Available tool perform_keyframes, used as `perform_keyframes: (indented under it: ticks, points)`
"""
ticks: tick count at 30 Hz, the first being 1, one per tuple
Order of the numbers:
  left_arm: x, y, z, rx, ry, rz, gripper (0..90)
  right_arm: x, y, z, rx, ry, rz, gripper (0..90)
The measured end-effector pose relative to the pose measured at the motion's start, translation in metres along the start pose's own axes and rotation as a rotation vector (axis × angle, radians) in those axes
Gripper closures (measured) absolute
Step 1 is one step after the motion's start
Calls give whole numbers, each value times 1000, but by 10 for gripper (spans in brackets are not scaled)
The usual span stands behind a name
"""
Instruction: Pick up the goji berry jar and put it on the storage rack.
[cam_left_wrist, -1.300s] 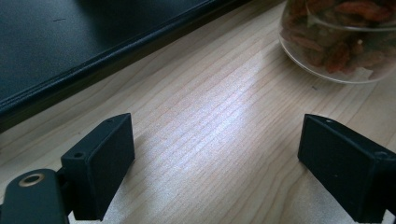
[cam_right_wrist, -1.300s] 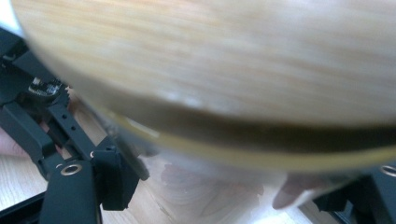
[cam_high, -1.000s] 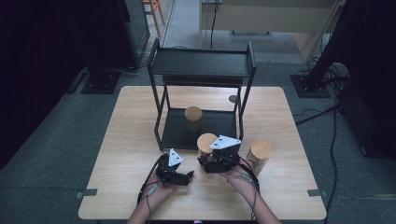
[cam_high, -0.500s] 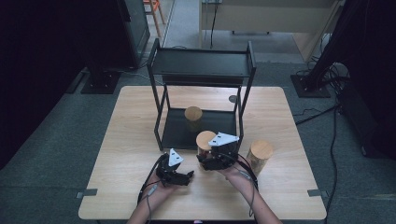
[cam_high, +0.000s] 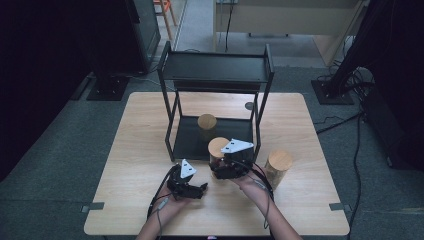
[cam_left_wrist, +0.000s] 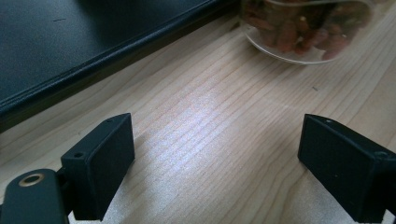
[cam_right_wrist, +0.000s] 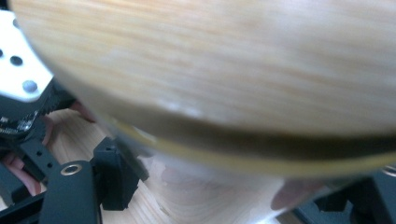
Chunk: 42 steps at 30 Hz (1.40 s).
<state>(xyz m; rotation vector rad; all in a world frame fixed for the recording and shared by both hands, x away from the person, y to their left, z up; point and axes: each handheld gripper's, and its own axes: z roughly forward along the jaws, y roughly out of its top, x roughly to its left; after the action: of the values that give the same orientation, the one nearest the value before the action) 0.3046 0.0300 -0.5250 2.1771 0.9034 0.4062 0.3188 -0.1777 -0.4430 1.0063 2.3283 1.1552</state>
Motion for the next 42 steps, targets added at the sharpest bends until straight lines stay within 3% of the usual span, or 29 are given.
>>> perform_keyframes:
  ticks: [42]
  points:
    - [0, 0, 0, -3, -1, -3, 112, -2, 23, 9, -6, 8, 0, 254]
